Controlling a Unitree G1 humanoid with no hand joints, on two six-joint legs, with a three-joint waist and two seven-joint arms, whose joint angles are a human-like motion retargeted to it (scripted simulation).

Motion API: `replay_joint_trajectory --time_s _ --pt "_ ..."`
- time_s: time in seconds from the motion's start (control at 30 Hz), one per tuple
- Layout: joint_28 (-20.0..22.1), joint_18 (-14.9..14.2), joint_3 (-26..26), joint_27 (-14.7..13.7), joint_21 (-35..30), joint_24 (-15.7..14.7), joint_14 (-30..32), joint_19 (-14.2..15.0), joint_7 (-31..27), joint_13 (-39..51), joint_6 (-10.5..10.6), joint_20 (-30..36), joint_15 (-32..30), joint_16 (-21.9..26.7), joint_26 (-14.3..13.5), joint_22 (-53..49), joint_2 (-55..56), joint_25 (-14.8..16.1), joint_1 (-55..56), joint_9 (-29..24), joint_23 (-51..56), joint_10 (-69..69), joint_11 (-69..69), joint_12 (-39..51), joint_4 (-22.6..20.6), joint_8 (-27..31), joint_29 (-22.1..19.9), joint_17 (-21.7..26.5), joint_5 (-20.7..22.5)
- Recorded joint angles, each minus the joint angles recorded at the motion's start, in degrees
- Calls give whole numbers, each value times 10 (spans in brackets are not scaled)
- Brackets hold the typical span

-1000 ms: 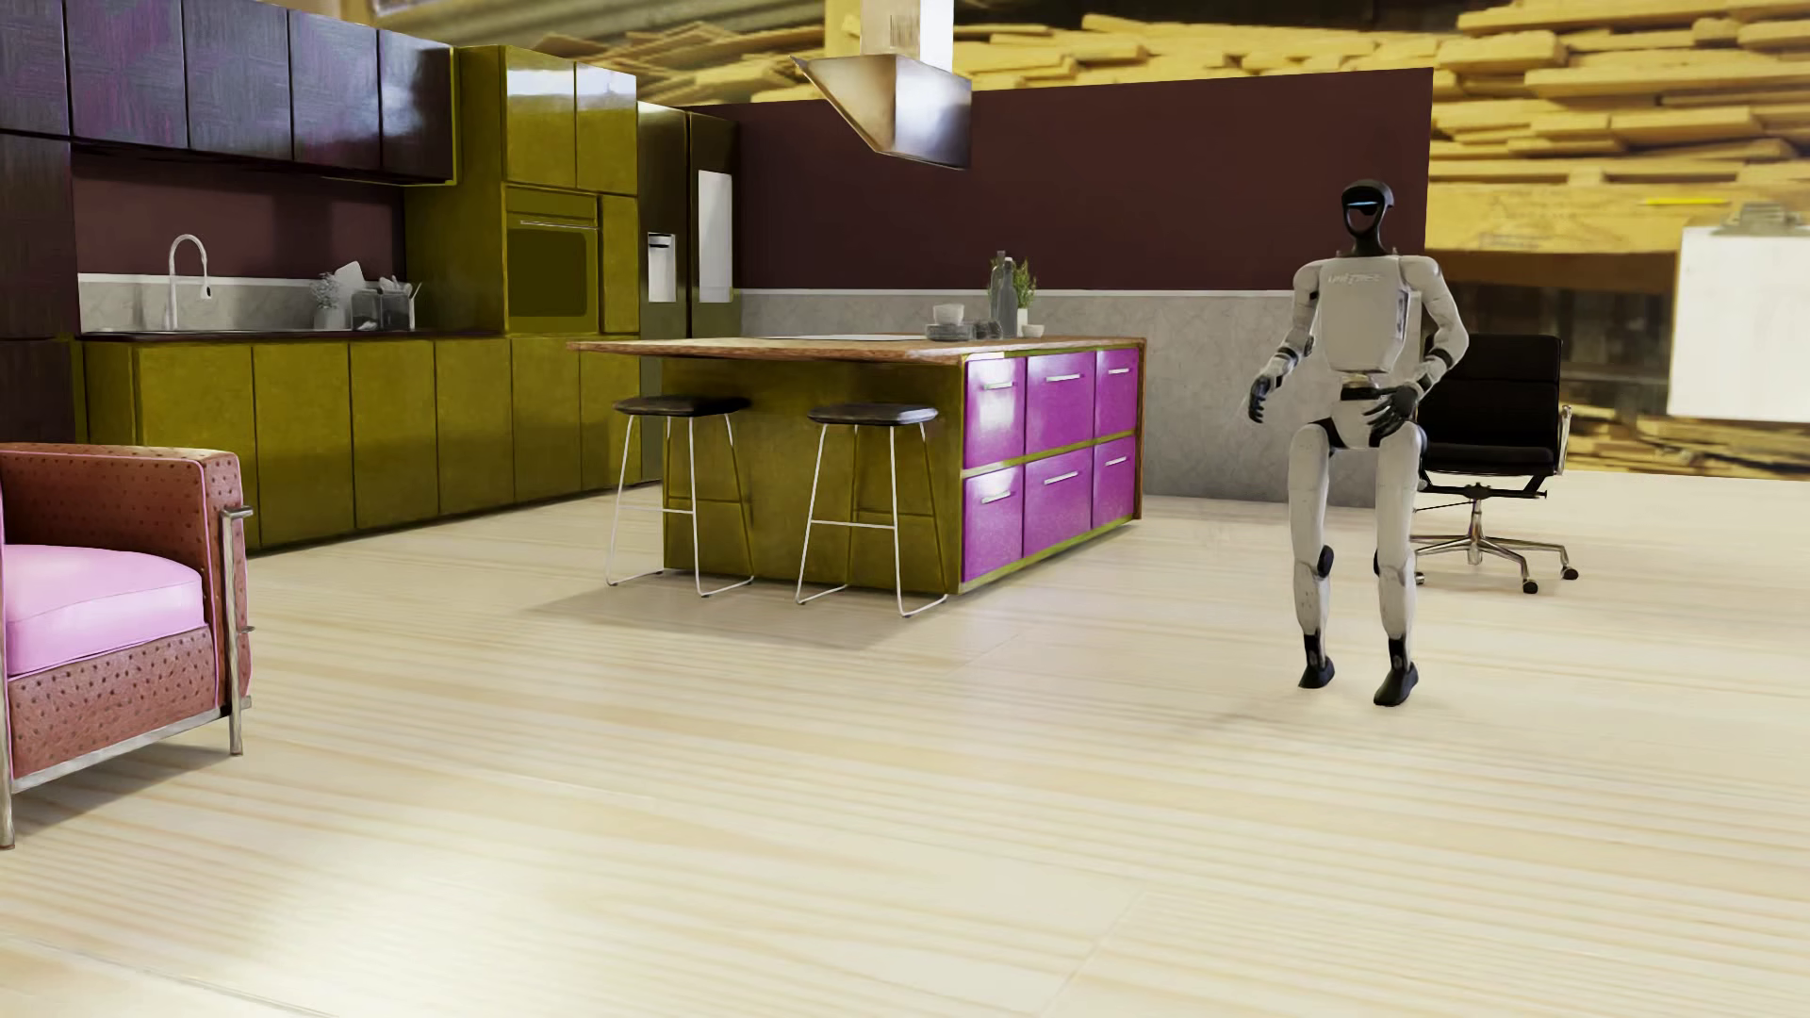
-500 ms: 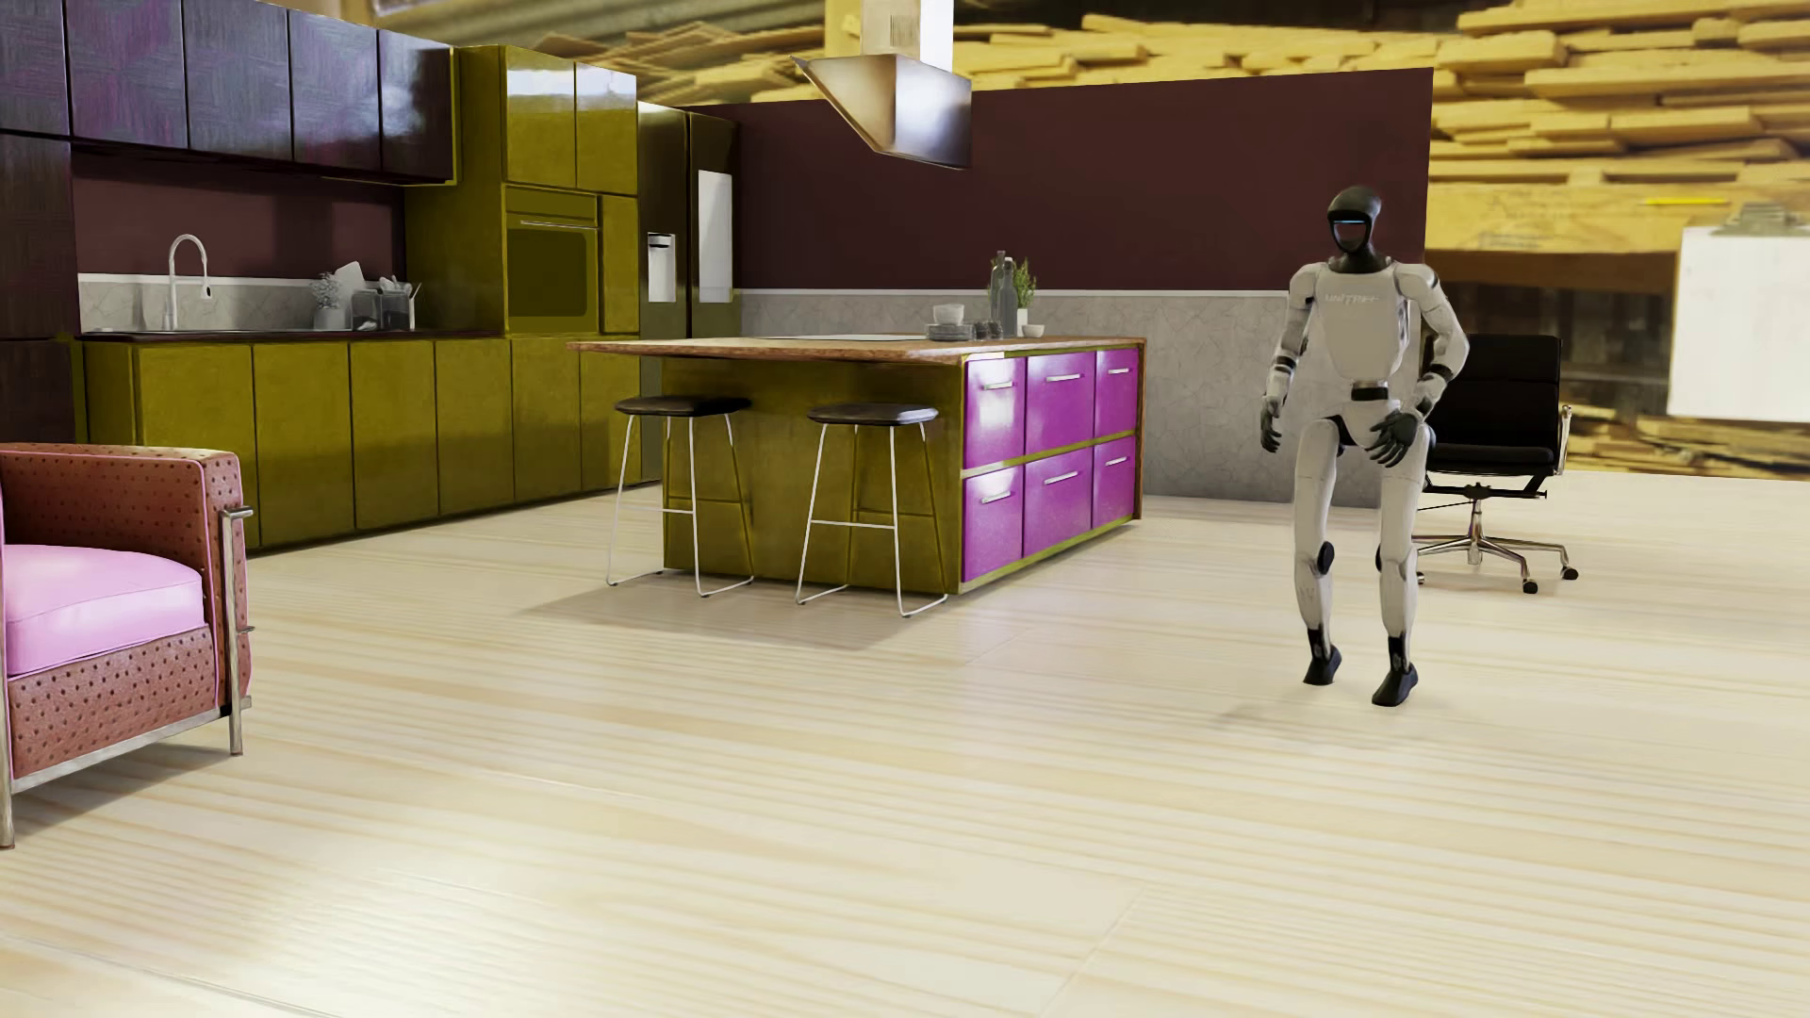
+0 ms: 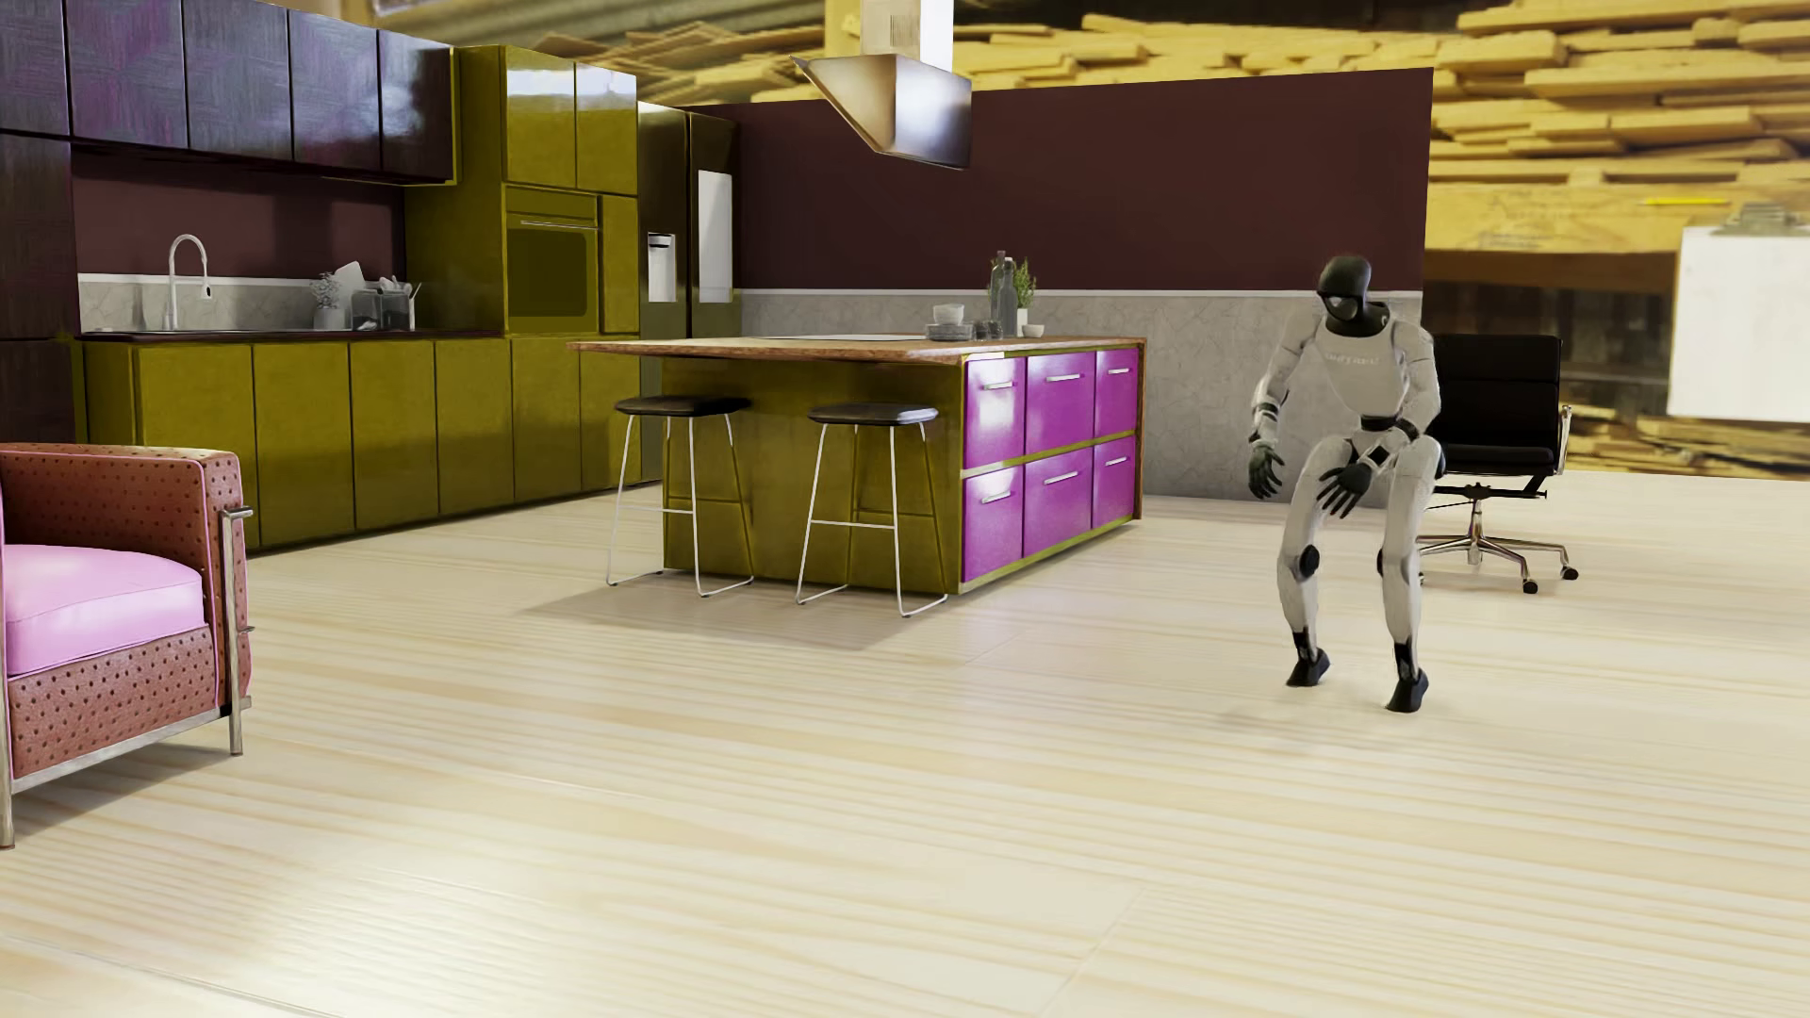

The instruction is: Reach

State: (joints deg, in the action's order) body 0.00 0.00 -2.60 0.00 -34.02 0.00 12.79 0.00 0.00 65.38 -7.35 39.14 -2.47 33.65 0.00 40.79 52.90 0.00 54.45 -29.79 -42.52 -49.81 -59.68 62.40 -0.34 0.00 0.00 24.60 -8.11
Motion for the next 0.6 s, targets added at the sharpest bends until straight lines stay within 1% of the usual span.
replay_joint_trajectory --time_s 0.03,0.07,0.1,0.13,0.17,0.2,0.23,0.27,0.3,0.33,0.37,0.4,0.43,0.47,0.5,0.53,0.6 --pt "0 0 1 0 -17 0 -25 0 0 43 -4 14 24 1 0 29 26 0 25 0 -28 -50 -44 45 5 0 0 3 -5" --pt "0 0 0 0 -29 0 -55 0 0 76 9 35 51 -1 0 55 73 0 84 0 -52 -116 -96 81 25 0 0 4 -1" --pt "0 0 -6 0 -46 0 -82 0 0 121 -10 62 73 5 0 82 75 0 75 0 -80 -152 -133 128 11 0 0 4 -24" --pt "0 0 -3 0 -77 0 -113 0 0 155 -7 93 98 -4 0 116 95 0 95 0 -105 -209 -178 175 12 0 0 15 -30" --pt "0 0 -4 0 -79 0 -141 0 0 185 -5 125 124 -4 0 133 121 0 122 0 -123 -258 -219 208 14 0 0 18 -31" --pt "0 0 1 0 -113 0 -173 0 0 211 -4 133 146 -4 0 153 147 0 148 0 -147 -311 -256 235 25 0 0 16 -22" --pt "0 0 -11 0 -115 0 -195 0 0 248 -10 160 164 1 0 168 159 0 160 0 -170 -348 -293 258 13 0 0 11 -37" --pt "0 0 -7 0 -146 0 -217 0 0 231 -8 172 181 0 0 178 176 0 179 0 -191 -388 -294 275 17 0 0 12 -33" --pt "0 0 -4 0 -158 0 -232 0 0 215 -2 182 195 -3 0 184 198 0 201 0 -208 -393 -272 260 19 0 0 14 -25" --pt "0 0 -7 0 -144 0 -245 0 0 201 -8 186 201 -3 0 187 205 0 205 0 -209 -374 -257 247 9 0 0 17 -39" --pt "0 0 -5 0 -165 0 -253 0 0 191 -7 188 207 -1 0 185 219 0 220 0 -216 -359 -247 240 12 0 0 21 -33" --pt "0 0 -4 0 -162 0 -260 0 0 182 -2 199 215 0 0 181 229 0 232 0 -222 -350 -239 232 14 0 0 25 -30" --pt "0 0 -2 0 -137 0 -266 0 0 180 -1 199 219 2 0 174 235 0 238 0 -220 -342 -233 231 18 0 0 30 -29" --pt "0 0 -3 0 -152 0 -265 0 0 174 -3 205 220 4 0 169 239 0 240 0 -220 -340 -229 227 12 0 0 35 -36" --pt "0 0 0 0 -169 0 -269 0 0 171 -2 205 225 4 0 164 241 0 242 0 -220 -338 -227 223 13 0 0 42 -34" --pt "0 0 4 0 -177 0 -267 0 0 170 -2 217 229 8 0 160 250 0 252 0 -228 -337 -227 223 18 0 0 39 -25" --pt "0 0 -1 0 -168 0 -255 0 0 171 0 207 226 7 0 158 239 0 241 0 -218 -357 -240 222 7 0 0 46 -32"
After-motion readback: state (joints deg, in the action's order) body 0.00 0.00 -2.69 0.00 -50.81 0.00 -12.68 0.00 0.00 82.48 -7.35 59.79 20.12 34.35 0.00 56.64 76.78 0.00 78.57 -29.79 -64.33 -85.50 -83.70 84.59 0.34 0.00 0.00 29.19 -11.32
